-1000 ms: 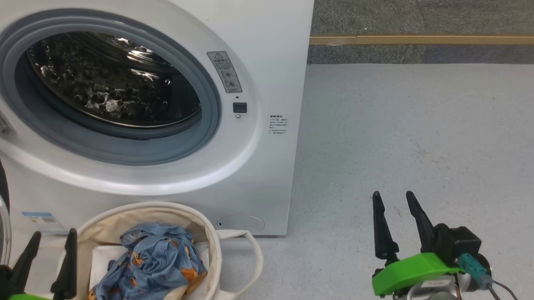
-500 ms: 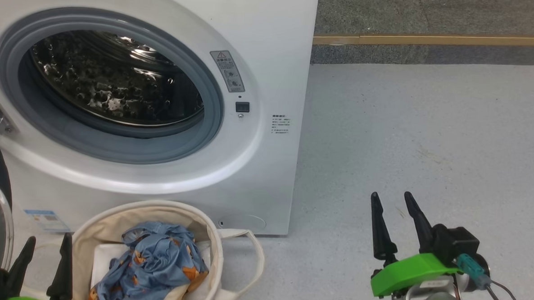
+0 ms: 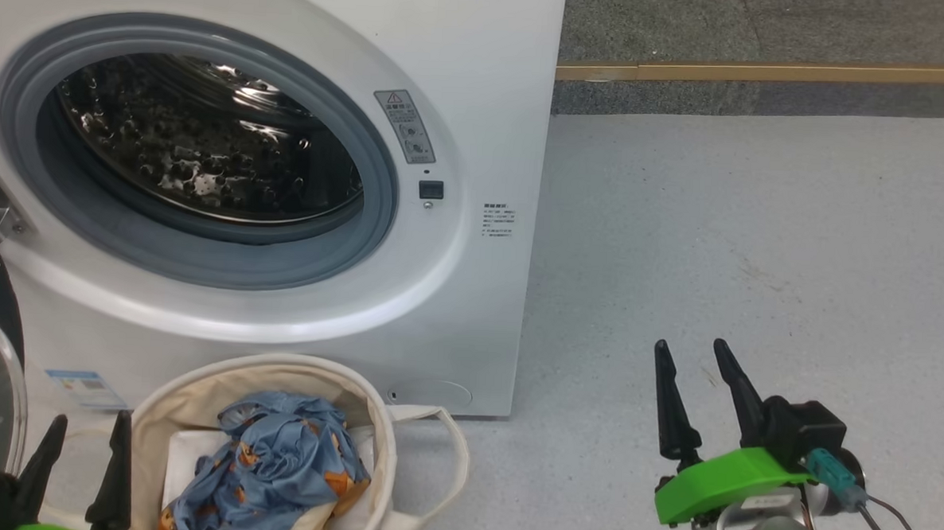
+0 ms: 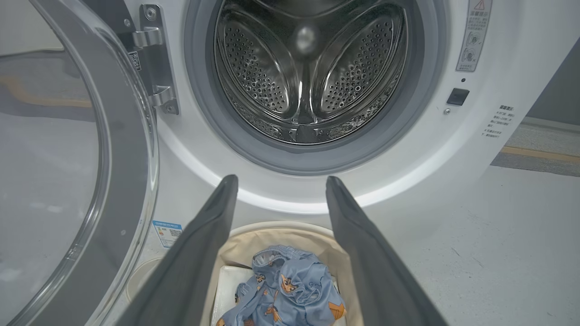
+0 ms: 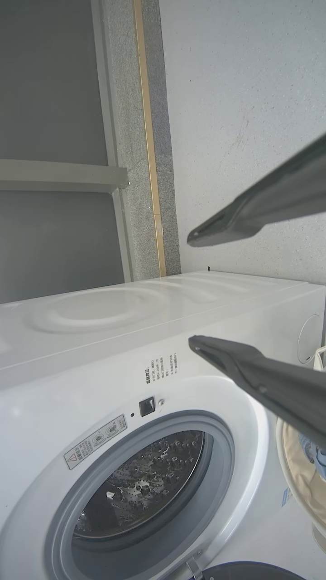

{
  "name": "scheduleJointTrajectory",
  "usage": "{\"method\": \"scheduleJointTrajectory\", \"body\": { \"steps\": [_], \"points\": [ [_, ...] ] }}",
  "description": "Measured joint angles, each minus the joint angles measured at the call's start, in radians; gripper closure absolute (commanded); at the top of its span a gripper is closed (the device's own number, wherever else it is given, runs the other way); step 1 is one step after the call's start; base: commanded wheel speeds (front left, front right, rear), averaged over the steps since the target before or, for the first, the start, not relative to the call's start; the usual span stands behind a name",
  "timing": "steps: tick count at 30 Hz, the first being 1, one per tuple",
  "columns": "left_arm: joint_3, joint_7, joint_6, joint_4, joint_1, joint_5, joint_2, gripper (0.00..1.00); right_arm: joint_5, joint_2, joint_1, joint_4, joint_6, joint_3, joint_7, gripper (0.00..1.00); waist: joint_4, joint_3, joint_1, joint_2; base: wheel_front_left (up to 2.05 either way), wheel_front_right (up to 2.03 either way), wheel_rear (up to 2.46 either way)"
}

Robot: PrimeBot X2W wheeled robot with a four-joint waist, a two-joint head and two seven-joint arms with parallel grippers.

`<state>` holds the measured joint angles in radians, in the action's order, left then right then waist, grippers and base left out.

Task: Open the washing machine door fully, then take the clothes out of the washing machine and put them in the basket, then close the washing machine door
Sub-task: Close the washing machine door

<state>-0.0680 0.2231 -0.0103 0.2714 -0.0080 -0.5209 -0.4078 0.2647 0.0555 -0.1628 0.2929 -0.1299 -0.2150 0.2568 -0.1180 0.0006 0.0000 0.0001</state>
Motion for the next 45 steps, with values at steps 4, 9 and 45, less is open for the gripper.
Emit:
{"method": "scheduleJointTrajectory", "body": {
  "steps": [4,9,45],
  "points": [
    [-0.007,0.0,-0.004,0.004,-0.001,0.0,0.0,0.0,0.0,0.0,0.0,0.0,0.0,0.0,0.0,0.0,0.003,0.0,0.0,0.0,0.0,0.0,0.0],
    [-0.009,0.0,-0.007,0.007,-0.001,0.0,0.0,0.0,0.0,0.0,0.001,0.001,0.0,-0.002,0.0,0.0,0.006,0.001,0.0,0.0,-0.19,0.32,-0.13],
    [0.022,0.022,-0.069,0.011,-0.016,0.016,-0.003,0.0,0.0,-0.001,0.01,0.004,0.0,-0.001,0.0,0.0,0.041,0.016,0.0,0.0,-1.06,1.27,-0.21]
  ]
}}
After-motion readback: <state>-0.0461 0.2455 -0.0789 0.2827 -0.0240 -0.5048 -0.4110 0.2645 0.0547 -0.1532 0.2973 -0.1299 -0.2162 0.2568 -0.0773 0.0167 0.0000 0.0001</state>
